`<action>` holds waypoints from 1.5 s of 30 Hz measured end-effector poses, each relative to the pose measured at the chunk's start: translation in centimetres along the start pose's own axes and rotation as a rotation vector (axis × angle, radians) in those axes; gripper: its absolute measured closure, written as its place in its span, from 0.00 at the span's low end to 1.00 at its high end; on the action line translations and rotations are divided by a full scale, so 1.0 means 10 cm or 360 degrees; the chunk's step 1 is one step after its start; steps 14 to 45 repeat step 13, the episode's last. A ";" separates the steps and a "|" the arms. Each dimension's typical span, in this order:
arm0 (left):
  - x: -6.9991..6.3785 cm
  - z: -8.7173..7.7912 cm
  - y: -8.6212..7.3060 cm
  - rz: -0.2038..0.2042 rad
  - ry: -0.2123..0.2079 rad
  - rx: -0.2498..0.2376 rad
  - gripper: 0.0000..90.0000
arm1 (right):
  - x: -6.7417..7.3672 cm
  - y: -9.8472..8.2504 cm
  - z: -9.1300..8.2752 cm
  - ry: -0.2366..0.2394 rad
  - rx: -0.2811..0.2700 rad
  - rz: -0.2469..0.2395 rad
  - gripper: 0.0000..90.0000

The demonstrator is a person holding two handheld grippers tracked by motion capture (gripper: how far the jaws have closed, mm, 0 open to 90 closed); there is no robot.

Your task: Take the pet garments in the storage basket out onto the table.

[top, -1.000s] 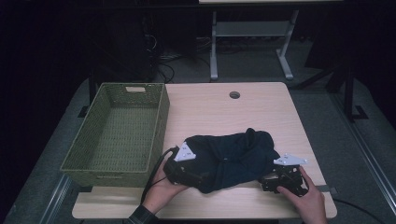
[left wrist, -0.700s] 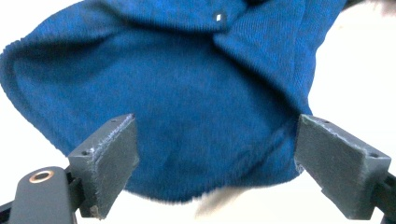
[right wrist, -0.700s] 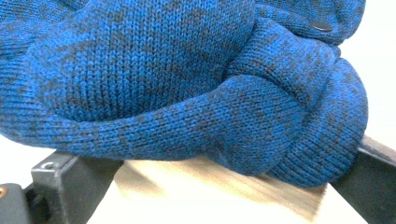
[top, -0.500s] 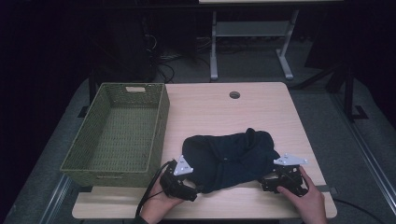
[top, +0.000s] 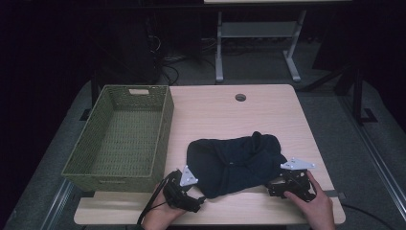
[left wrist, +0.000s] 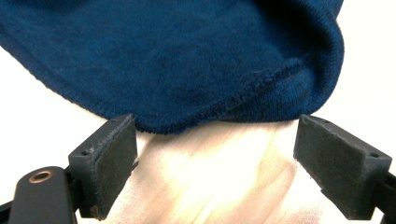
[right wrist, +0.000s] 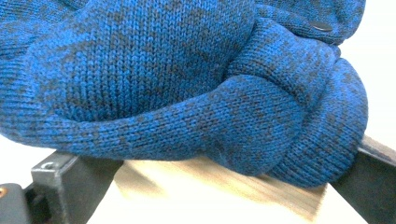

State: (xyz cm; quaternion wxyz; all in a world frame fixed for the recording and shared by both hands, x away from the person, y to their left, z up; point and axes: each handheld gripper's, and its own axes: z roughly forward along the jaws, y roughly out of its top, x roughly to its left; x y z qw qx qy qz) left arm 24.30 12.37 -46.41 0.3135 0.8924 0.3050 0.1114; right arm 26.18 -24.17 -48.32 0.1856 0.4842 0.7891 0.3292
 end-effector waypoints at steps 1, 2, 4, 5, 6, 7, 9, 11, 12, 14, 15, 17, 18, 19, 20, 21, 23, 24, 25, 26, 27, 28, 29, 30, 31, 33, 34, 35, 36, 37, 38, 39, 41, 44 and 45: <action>0.00 0.01 0.00 0.0000 0.0003 0.0006 0.14 | 0.00 0.00 0.00 0.0000 0.0000 -0.0001 0.00; 0.00 0.01 -0.01 -0.0002 0.0001 0.0011 0.14 | 0.00 0.00 0.00 0.0000 0.0000 -0.0001 0.00; 0.00 0.02 -0.01 -0.0011 -0.0002 0.0011 0.14 | 0.00 0.00 0.00 0.0000 0.0000 -0.0001 0.00; 0.00 0.02 -0.01 -0.0010 -0.0002 0.0010 0.14 | 0.00 0.00 0.00 0.0000 0.0000 -0.0001 0.00; 0.00 0.02 -0.01 -0.0010 -0.0002 0.0010 0.14 | 0.00 0.00 0.00 0.0000 0.0000 -0.0001 0.00; 0.00 0.02 -0.01 -0.0008 -0.0001 0.0013 0.14 | 0.00 0.00 0.00 0.0000 0.0000 -0.0001 0.00; 0.00 0.02 -0.02 -0.0006 -0.0001 0.0004 0.14 | 0.00 0.00 0.00 0.0000 0.0000 0.0000 0.01; 0.00 0.02 -0.03 -0.0003 -0.0003 -0.0001 0.14 | 0.00 0.00 0.00 0.0000 0.0000 0.0000 0.00; 0.00 0.02 -0.03 -0.0005 -0.0004 -0.0003 0.14 | 0.00 0.00 0.00 0.0000 0.0000 0.0001 0.00; 0.00 0.02 -0.03 -0.0006 -0.0005 -0.0005 0.14 | 0.00 0.00 0.00 -0.0001 0.0000 0.0000 0.00; 0.00 0.02 -0.03 -0.0006 -0.0005 -0.0005 0.14 | 0.00 0.00 0.00 -0.0001 0.0000 0.0000 0.00; 0.00 0.02 -0.03 -0.0006 -0.0005 -0.0005 0.14 | 0.00 0.00 0.00 -0.0001 0.0000 0.0000 0.00; 0.00 0.02 -0.03 -0.0006 -0.0005 -0.0005 0.14 | 0.00 0.00 0.00 -0.0001 0.0000 0.0000 0.00; 0.00 0.02 -0.03 -0.0006 -0.0005 -0.0005 0.14 | 0.00 0.00 0.00 -0.0001 0.0000 0.0000 0.00; 0.00 0.02 -0.03 -0.0006 -0.0005 -0.0005 0.14 | 0.00 0.00 0.00 -0.0001 0.0000 0.0000 0.00; 0.00 0.02 -0.03 -0.0006 -0.0005 -0.0005 0.14 | 0.00 0.00 0.00 -0.0001 0.0000 0.0000 0.00; 0.00 0.02 -0.03 -0.0006 -0.0005 -0.0005 0.14 | 0.00 0.00 0.00 -0.0001 0.0000 0.0000 0.00; 0.00 0.02 -0.03 -0.0006 -0.0005 -0.0005 0.14 | 0.00 0.00 0.00 -0.0001 0.0000 0.0000 0.00; 0.00 0.02 -0.03 -0.0006 -0.0005 -0.0005 0.14 | 0.00 0.00 0.00 -0.0001 0.0000 0.0000 0.00; 0.00 0.02 -0.03 -0.0006 -0.0005 -0.0005 0.14 | 0.00 0.00 0.00 -0.0001 0.0000 0.0000 0.00; 0.00 0.02 -0.03 -0.0006 -0.0005 -0.0005 0.14 | 0.00 0.00 0.00 -0.0001 0.0000 0.0000 0.00; 0.00 0.02 -0.03 -0.0006 -0.0005 -0.0005 0.14 | 0.00 0.00 0.00 -0.0001 0.0000 0.0000 0.00; 0.00 0.02 -0.03 -0.0006 -0.0005 -0.0005 0.14 | 0.00 0.00 0.00 -0.0001 0.0000 0.0000 0.00; 0.00 0.02 -0.03 -0.0006 -0.0005 -0.0005 0.14 | 0.00 0.00 0.00 -0.0001 0.0000 0.0000 0.00; 0.00 0.02 -0.03 -0.0006 -0.0005 -0.0005 0.14 | 0.00 0.00 0.00 -0.0001 0.0000 0.0000 0.00; 0.00 0.02 -0.03 -0.0006 -0.0005 -0.0005 0.14 | 0.00 0.00 0.00 -0.0001 0.0000 0.0000 0.00; 0.00 0.02 -0.03 -0.0006 -0.0005 -0.0005 0.14 | 0.00 0.00 0.00 -0.0001 0.0000 0.0000 0.00; 0.00 0.02 -0.03 -0.0006 -0.0005 -0.0005 0.14 | 0.00 0.00 0.00 -0.0001 0.0000 0.0000 0.00; 0.00 0.02 -0.03 -0.0006 -0.0005 -0.0005 0.14 | 0.00 0.00 0.00 -0.0001 0.0000 0.0000 0.00; 0.00 0.02 -0.03 -0.0006 -0.0005 -0.0005 0.14 | 0.00 0.00 0.00 -0.0001 0.0000 0.0000 0.00; 0.00 0.02 -0.03 -0.0006 -0.0005 -0.0005 0.14 | 0.00 0.00 0.00 -0.0001 0.0000 0.0000 0.00; 0.00 0.02 -0.03 -0.0006 -0.0005 -0.0005 0.14 | 0.00 0.00 0.00 -0.0001 0.0000 0.0000 0.00; 0.00 0.02 -0.03 -0.0006 -0.0005 -0.0005 0.14 | 0.00 0.00 0.00 -0.0001 0.0000 0.0000 0.00; 0.00 0.02 -0.03 -0.0006 -0.0005 -0.0005 0.14 | 0.00 0.00 0.00 -0.0001 0.0000 0.0000 0.00; 0.00 0.02 -0.03 -0.0006 -0.0005 -0.0005 0.14 | 0.00 0.00 0.00 -0.0001 0.0000 0.0000 0.00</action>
